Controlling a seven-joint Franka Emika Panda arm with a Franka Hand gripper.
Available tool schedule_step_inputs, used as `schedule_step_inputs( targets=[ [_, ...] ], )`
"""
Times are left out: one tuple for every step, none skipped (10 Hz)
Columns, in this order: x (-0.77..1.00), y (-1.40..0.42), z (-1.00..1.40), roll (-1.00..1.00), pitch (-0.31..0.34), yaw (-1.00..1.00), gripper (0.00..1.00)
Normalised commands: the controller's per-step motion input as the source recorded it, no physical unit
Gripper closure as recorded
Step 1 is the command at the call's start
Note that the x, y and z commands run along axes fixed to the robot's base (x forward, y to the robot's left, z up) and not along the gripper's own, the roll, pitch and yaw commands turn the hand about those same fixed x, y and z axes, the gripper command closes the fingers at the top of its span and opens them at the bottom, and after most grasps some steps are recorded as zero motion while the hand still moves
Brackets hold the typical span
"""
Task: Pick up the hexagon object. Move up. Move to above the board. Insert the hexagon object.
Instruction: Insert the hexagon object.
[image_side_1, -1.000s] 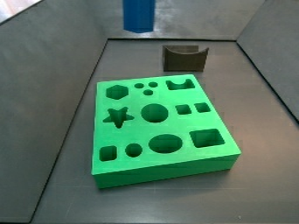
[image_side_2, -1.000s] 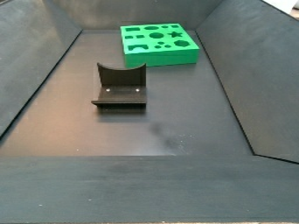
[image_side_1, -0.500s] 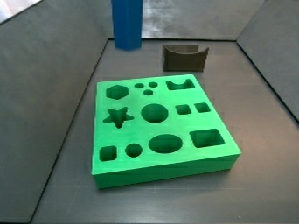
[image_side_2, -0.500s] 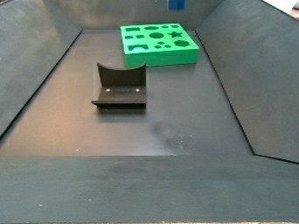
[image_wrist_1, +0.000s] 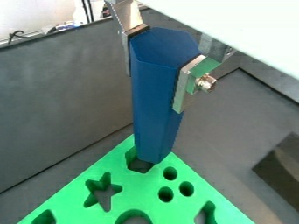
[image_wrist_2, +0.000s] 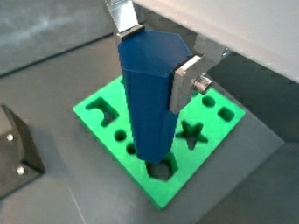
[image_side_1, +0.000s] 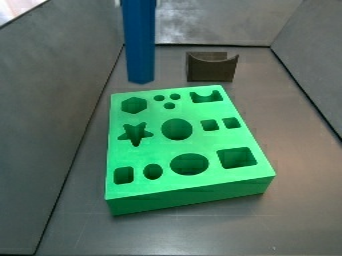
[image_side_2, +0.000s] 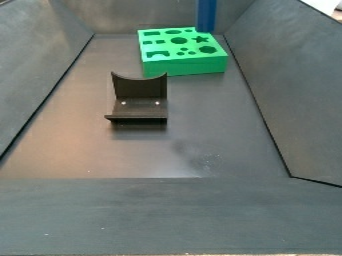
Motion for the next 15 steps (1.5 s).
schedule_step_inputs(
  targets=[
    [-0.19,-0.03,-0.50,0.00,0.000,0.00,1.00],
    [-0.23,0.00,-0.39,-0.03,-0.067,0.00,1.00],
    [-0.34,0.00,-0.44,0.00,-0.051,0.00,1.00],
    [-0.21,0.00,-0.38,0.00,-0.059,0.00,1.00],
    [-0.02,0.00,-0.32,-0.02,-0.074,0.00,1.00],
    [0.05,-0.07,-0.28,0.00,-0.060,0.03,1.00],
    [0.15,-0.07,-0.24,-0.01,-0.043,0.05,1.00],
    [0.00,0.00,-0.10,-0.02,-0.051,0.01,1.00],
    [0.00,-0.05,-0.02,0.00,0.000,0.00,1.00],
    [0.10,-0.18,-0.10,0.00,0.000,0.11,1.00],
    [0.05,-0.23,-0.19,0.00,-0.063,0.13,1.00],
    [0.04,-0.24,-0.23,0.01,-0.063,0.14,1.00],
    [0.07,-0.19,-0.23,0.00,-0.079,0.15,1.00],
    [0.10,-0.15,-0.33,0.00,-0.094,0.13,1.00],
    [0.03,-0.13,-0.52,0.01,-0.154,0.08,1.00]
  ],
)
